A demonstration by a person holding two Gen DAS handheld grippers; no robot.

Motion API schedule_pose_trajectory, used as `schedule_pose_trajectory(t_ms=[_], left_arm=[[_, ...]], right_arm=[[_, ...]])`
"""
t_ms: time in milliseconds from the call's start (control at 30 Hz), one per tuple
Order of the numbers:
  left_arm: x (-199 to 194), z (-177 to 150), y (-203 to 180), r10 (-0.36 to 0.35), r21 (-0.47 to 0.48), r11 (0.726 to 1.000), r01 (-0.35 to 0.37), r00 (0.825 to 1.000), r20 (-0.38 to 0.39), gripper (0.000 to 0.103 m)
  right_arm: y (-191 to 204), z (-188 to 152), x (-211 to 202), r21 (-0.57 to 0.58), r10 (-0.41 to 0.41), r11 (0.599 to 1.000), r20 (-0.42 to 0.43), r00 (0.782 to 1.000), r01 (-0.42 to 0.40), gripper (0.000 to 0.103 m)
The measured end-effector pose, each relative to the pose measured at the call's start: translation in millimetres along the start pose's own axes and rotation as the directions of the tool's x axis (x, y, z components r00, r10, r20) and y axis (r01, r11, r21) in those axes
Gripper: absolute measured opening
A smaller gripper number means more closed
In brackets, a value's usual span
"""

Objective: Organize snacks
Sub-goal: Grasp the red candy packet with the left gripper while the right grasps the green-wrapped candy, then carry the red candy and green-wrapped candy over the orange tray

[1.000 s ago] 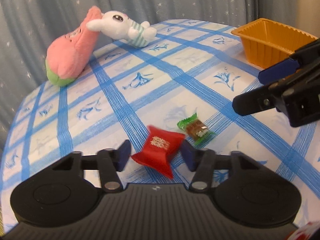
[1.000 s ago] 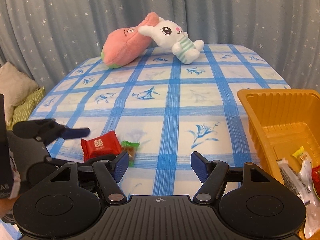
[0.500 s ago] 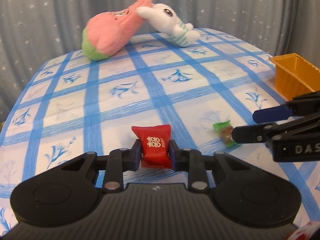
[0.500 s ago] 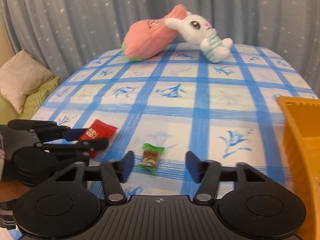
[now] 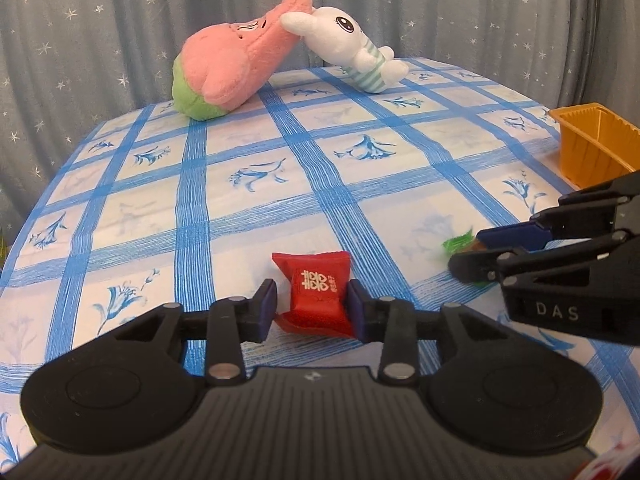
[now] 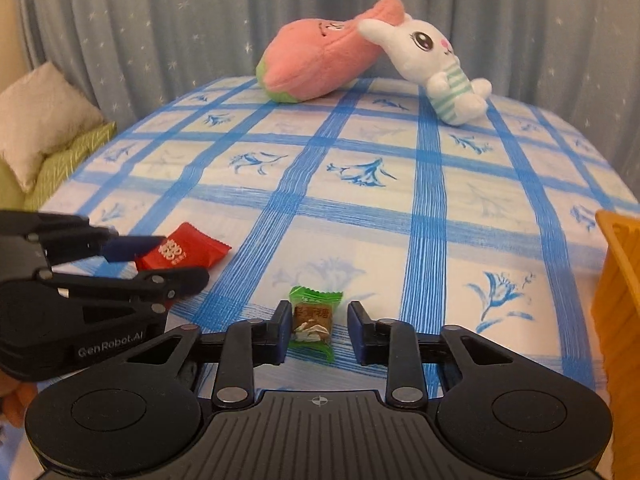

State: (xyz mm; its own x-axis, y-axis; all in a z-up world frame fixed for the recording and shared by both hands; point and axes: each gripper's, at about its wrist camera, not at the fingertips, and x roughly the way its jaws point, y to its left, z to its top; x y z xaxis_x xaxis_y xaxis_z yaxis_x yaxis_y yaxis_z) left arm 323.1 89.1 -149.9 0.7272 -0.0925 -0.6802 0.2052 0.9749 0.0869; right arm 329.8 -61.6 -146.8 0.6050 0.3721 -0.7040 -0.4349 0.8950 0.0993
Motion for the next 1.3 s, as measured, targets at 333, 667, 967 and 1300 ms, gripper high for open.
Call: schedule_pose_trajectory(t_ms=[333, 667, 967, 1300], left_arm=[[0, 3, -1, -0.002, -0.04, 0.999, 0.003, 1.0, 0.024, 0.026], [-32, 7, -26, 0.037, -0.035, 0.999, -0.035, 0.998, 0.052, 0.023], [-91, 3, -62, 0.059, -0.119, 0.992, -0.047, 0.993, 0.1, 0.023], [-171, -8, -94, 0.093, -0.231, 0.97, -0.068, 0.991, 0.099, 0.023]], right_arm=[[-2, -3, -3, 0.007, -0.018, 1.0, 0.004, 1.0, 0.018, 0.021], [-9, -4, -37, 0.067, -0.024, 0.998, 0.04, 0.999, 0.021, 0.021], [-24, -21, -104, 0.146, -0.065, 0.988, 0.063, 0.996, 0.056, 0.021], [-29, -58, -195, 0.22, -0.084, 0.973, 0.084, 0.993, 0.064, 0.021]])
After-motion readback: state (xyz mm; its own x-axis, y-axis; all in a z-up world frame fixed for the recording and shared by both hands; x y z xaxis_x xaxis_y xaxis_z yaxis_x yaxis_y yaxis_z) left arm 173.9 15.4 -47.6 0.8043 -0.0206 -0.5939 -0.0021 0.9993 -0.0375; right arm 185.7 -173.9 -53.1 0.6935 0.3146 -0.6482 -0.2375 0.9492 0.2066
